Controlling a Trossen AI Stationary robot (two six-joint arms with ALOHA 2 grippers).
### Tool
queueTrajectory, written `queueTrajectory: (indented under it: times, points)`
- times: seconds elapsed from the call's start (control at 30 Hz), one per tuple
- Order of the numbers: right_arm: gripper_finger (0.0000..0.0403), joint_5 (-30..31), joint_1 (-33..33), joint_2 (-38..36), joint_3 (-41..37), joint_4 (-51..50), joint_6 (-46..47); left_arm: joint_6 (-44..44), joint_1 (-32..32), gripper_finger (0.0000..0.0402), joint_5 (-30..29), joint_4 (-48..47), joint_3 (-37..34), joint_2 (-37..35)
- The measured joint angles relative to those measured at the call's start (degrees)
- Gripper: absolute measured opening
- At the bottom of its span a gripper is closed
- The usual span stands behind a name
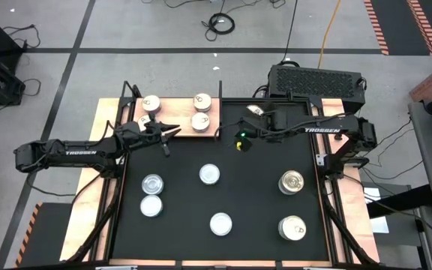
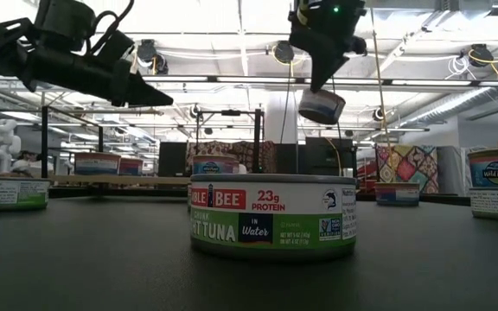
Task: Stack canned seafood by type on shelf
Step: Put the blue-pink tuna can on the shelf
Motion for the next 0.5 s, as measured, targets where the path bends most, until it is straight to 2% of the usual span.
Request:
queueTrajectory:
  times: [0.1,0.23,0.4,0.5]
  points:
    - [0.0,-2.7,1.7,2.4,0.1,0.8,-0.9,0.0,0.5,0.0072,0.0,-0.1,0.0,0.0]
    - [0.0,-3.0,4.4,7.3,3.1,0.0,-2.1,0.0,1.0,0.0072,0.0,-0.4,0.0,0.0]
    - [0.0,-3.2,7.2,13.8,11.3,-0.5,-5.5,0.0,1.0,0.0072,0.0,-1.0,0.0,0.0]
    - [0.0,-5.4,8.0,17.9,17.1,-0.2,-8.1,0.0,1.4,0.0072,0.0,-1.4,0.0,0.0]
